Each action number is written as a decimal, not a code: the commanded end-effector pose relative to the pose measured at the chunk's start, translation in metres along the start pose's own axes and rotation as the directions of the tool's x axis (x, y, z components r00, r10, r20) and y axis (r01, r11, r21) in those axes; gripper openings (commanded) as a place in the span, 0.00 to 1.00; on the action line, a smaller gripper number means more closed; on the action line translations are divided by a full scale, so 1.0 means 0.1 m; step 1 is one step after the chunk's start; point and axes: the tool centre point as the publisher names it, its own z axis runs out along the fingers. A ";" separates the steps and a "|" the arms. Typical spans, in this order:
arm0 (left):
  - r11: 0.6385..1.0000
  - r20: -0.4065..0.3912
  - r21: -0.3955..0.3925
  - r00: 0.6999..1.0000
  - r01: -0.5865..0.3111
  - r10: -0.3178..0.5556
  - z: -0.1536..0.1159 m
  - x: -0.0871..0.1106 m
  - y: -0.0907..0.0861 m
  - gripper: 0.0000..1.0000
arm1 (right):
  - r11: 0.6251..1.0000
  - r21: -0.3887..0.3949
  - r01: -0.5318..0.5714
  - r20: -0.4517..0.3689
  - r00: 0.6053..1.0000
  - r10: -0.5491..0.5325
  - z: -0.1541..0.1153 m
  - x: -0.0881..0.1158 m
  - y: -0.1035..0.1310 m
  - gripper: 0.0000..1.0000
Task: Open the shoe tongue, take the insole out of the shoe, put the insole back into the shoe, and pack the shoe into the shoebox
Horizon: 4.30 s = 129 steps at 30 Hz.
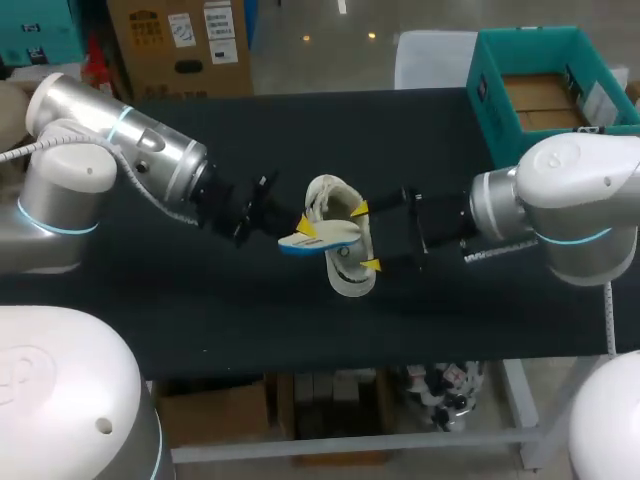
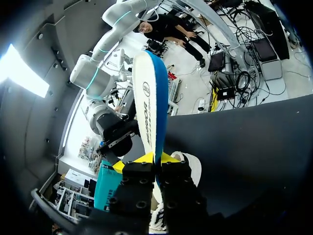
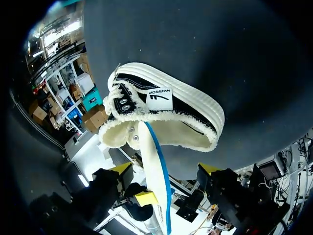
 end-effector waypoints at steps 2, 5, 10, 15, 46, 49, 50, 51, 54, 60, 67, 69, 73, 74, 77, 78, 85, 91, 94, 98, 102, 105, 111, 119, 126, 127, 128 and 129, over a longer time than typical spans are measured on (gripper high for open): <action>1.000 0.023 0.019 1.000 0.003 -0.004 0.02 0.00 0.05 0.00 | 1.000 0.020 0.012 -0.045 0.999 -0.011 0.04 -0.03 0.04 0.79; 1.000 0.039 0.024 0.999 0.010 -0.011 0.03 -0.04 0.05 0.00 | 0.999 0.035 0.018 -0.054 0.998 -0.016 0.08 -0.02 0.06 0.69; 0.999 0.056 0.042 0.998 0.023 -0.026 0.04 -0.08 0.06 0.00 | 0.998 0.049 0.025 -0.052 0.998 -0.023 0.15 0.01 0.10 0.43; 0.998 0.059 0.059 0.997 0.036 -0.040 0.04 -0.09 0.06 0.00 | 0.997 0.067 0.035 -0.053 0.998 -0.032 0.21 0.05 0.15 0.38; 0.997 0.027 0.023 0.997 0.075 -0.076 0.05 -0.01 0.06 0.00 | 0.994 0.073 0.077 -0.064 0.995 -0.073 0.21 0.06 0.09 0.00; 0.997 0.024 0.019 0.997 0.077 -0.077 0.06 0.00 0.08 0.49 | 0.994 0.081 0.080 -0.066 0.995 -0.074 0.22 0.06 0.09 0.00; 0.997 0.023 0.017 0.997 0.077 -0.077 0.06 0.01 0.08 0.49 | 0.993 0.082 0.079 -0.066 0.995 -0.074 0.22 0.06 0.09 0.00; 0.997 0.022 0.015 0.997 0.077 -0.078 0.06 0.01 0.09 0.50 | 0.993 0.085 0.079 -0.067 0.995 -0.073 0.23 0.06 0.10 0.00; 0.997 0.023 0.010 0.996 0.081 -0.081 0.04 0.04 0.13 0.60 | 0.993 0.089 0.078 -0.071 0.995 -0.072 0.23 0.06 0.10 0.00; 0.994 0.044 0.008 0.993 0.109 -0.109 0.04 0.15 0.29 0.51 | 0.992 0.100 0.080 -0.083 0.994 -0.072 0.21 0.05 0.10 0.00; 0.990 0.071 0.013 0.988 0.137 -0.138 0.12 0.22 0.42 0.35 | 0.991 0.111 0.079 -0.091 0.993 -0.069 0.21 0.05 0.12 0.00; 0.990 0.077 0.014 0.987 0.140 -0.141 0.14 0.22 0.45 0.36 | 0.991 0.111 0.080 -0.091 0.993 -0.070 0.21 0.05 0.11 0.00; 0.989 0.104 0.017 0.983 0.148 -0.149 0.16 0.21 0.49 0.34 | 0.990 0.111 0.082 -0.092 0.993 -0.072 0.20 0.05 0.11 0.00; 0.989 0.109 0.008 0.983 0.149 -0.149 0.16 0.21 0.50 0.33 | 0.990 0.112 0.083 -0.092 0.993 -0.073 0.20 0.05 0.10 0.00; 0.989 0.125 0.008 0.981 0.149 -0.149 0.16 0.19 0.52 0.31 | 0.990 0.114 0.084 -0.091 0.993 -0.074 0.21 0.05 0.10 0.00; 0.989 0.127 0.007 0.981 0.150 -0.149 0.17 0.18 0.52 0.31 | 0.989 0.118 0.086 -0.091 0.993 -0.075 0.21 0.05 0.10 0.00; 0.988 0.143 0.014 0.977 0.155 -0.156 0.21 0.13 0.55 0.16 | 0.989 0.122 0.085 -0.085 0.994 -0.074 0.23 0.05 0.11 0.00; 0.989 0.138 0.033 0.979 0.145 -0.148 0.26 0.09 0.52 0.14 | 0.989 0.126 0.082 -0.080 0.994 -0.072 0.25 0.05 0.12 0.00; 0.989 0.133 0.032 0.980 0.146 -0.149 0.27 0.09 0.54 0.00 | 0.988 0.130 0.082 -0.077 0.994 -0.073 0.26 0.05 0.13 0.00; 0.990 0.118 0.026 0.983 0.142 -0.144 0.27 0.09 0.55 0.00 | 0.988 0.132 0.086 -0.070 0.995 -0.078 0.27 0.05 0.14 0.00; 0.991 0.101 0.024 0.986 0.133 -0.135 0.28 0.10 0.54 0.00 | 0.986 0.135 0.099 -0.061 0.994 -0.091 0.29 0.07 0.15 0.00; 0.991 0.088 0.022 0.988 0.129 -0.130 0.30 0.10 0.55 0.00 | 0.985 0.138 0.105 -0.042 0.994 -0.100 0.33 0.10 0.17 0.00; 0.991 0.075 0.022 0.988 0.131 -0.132 0.32 0.13 0.62 0.00 | 0.983 0.140 0.115 -0.017 0.993 -0.114 0.39 0.14 0.23 0.00; 0.989 0.067 0.015 0.987 0.146 -0.147 0.36 0.17 0.75 0.00 | 0.985 0.140 0.106 -0.006 0.994 -0.106 0.44 0.16 0.35 0.00; 0.988 0.058 0.015 0.986 0.154 -0.154 0.42 0.13 0.85 0.00 | 0.988 0.125 0.094 -0.008 0.996 -0.094 0.39 0.16 0.40 0.00; 0.988 0.056 0.017 0.986 0.156 -0.156 0.43 0.12 0.87 0.00 | 0.988 0.124 0.092 -0.009 0.996 -0.092 0.39 0.16 0.42 0.00; 0.987 0.052 0.017 0.986 0.158 -0.159 0.44 0.12 0.89 0.00 | 0.988 0.124 0.090 -0.009 0.996 -0.089 0.39 0.16 0.43 0.00; 0.987 0.051 0.016 0.986 0.158 -0.159 0.44 0.11 0.90 0.00 | 0.989 0.124 0.087 -0.008 0.996 -0.086 0.40 0.15 0.44 0.00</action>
